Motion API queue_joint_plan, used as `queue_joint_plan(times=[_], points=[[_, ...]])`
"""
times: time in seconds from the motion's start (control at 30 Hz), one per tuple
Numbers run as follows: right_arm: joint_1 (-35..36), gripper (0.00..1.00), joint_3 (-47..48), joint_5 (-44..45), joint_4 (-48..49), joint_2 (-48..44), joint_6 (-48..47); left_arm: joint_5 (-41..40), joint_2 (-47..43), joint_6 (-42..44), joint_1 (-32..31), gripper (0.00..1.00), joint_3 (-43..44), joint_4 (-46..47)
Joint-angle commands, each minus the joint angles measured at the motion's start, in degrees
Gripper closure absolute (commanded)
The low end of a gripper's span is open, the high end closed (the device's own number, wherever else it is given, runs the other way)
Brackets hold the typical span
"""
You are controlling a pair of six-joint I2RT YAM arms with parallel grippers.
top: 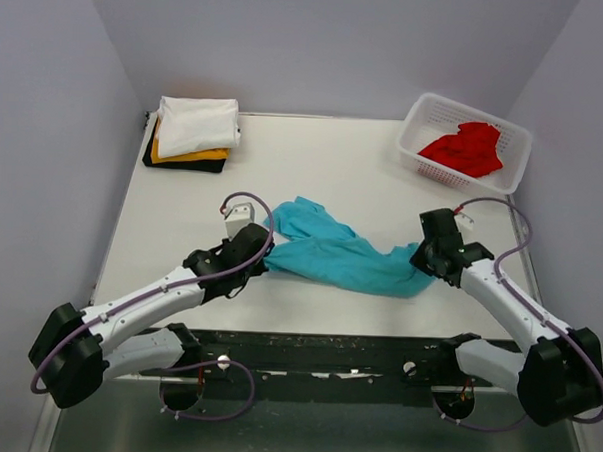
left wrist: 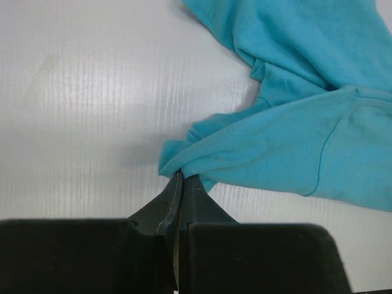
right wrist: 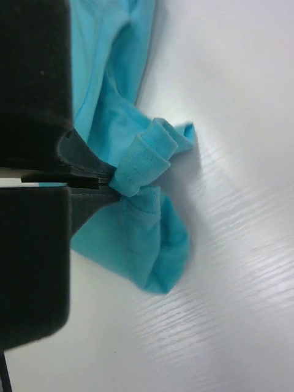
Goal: Fold and stack the t-shirts
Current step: Flatten out the tshirt
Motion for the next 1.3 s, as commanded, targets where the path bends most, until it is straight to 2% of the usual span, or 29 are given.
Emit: queue_joint_plan(times=[0.0, 0.13, 0.3, 0.43, 0.73, 0.93, 1.07, 1.13, 1.27], points=[[-0.3, 0.99, 9.9, 4.0, -2.8, -6.1, -3.7, -5.7, -8.6, 2.7, -0.3, 1.0, 4.1, -1.4], [-0.3, 0.99, 18.7, 4.1, -1.1, -9.9, -5.6, -7.2, -17.0, 10.8, -0.3, 1.0, 10.0, 3.4], [-0.3, 0.99, 30.6, 5.0, 3.1, -12.7, -8.3, -3.1, -24.6, 21.6, -0.3, 1.0, 18.0, 12.0], [-0.3, 0.99, 39.5, 0.8, 5.0, -14.3, -12.0, 1.5, -27.6, 28.1, -0.3, 1.0, 26.5, 12.8], [-0.3, 0.99, 53.3, -11.3, 5.3, -19.8, -15.0, 20.0, -28.8, 33.4, -0.2, 1.0, 44.6, 10.0], [-0.3, 0.99, 57.6, -14.3, 6.7, -22.0, -15.0, 24.8, -27.4, 34.3, -0.3, 1.0, 52.0, 7.2], [-0.3, 0.99, 59.0, -14.1, 5.4, -18.9, -15.4, 18.3, -25.6, 36.0, -0.2, 1.0, 51.9, 7.6], [-0.3, 0.99, 58.1, -11.9, 5.4, -17.0, -15.3, 10.7, -23.6, 37.2, -0.3, 1.0, 50.3, 8.6], [-0.3, 0.99, 53.3, -5.4, 5.4, -12.1, -13.8, -10.4, -16.2, 39.6, -0.1, 1.0, 46.0, 10.4]])
